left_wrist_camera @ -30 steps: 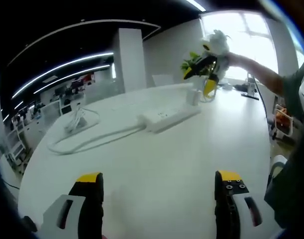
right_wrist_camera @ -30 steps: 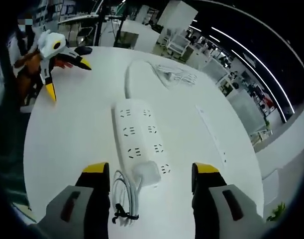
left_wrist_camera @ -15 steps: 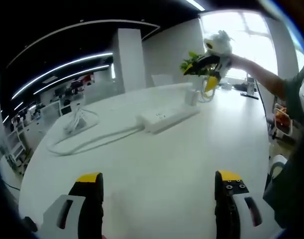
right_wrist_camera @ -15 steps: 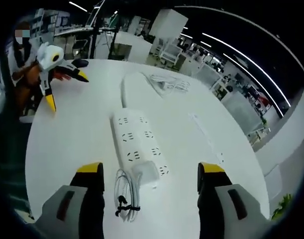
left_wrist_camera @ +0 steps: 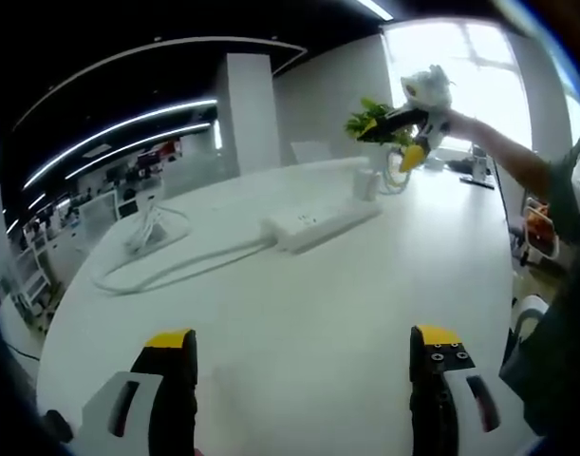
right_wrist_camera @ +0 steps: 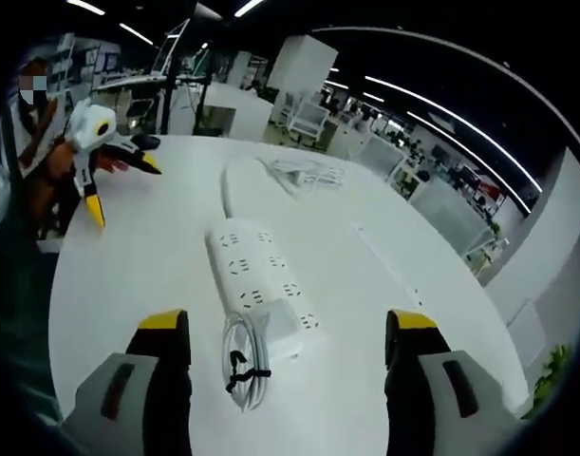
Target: Straighten the power strip on the desk, plug the charger into it
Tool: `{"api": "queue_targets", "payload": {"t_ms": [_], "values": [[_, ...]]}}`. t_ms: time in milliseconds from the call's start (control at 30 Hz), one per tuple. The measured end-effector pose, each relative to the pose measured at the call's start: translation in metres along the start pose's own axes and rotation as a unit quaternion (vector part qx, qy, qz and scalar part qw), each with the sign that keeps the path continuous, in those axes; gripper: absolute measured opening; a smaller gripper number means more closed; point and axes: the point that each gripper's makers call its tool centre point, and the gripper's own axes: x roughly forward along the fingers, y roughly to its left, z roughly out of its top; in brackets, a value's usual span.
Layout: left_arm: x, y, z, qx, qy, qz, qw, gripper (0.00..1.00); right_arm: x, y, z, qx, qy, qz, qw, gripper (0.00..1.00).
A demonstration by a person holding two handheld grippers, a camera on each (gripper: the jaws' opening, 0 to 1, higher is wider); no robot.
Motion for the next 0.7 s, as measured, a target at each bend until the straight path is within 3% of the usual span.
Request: {"api": "queue_targets", "payload": {"t_ms": [433, 533, 700], "values": [[0.0, -0.002, 0.002, 0.002, 0.001, -0.001, 1.0, 0.96, -0.013, -0.008, -0.005, 0.018, -0.028, -0.019, 0.9993, 0.93], [0.0, -0.003, 0.004, 0.005, 0.0, 0.0, 1.0, 0.97, -0.015, -0.009, -0.007, 0.024, -0.037, -0.025, 0.9987, 1.0], [0.001, -0.003, 0.007, 0.008, -0.004, 0.001, 1.0, 0.99, -0.019, -0.011, -0.009, 0.029, -0.043, -0.034, 0.9981, 1.0]]}}
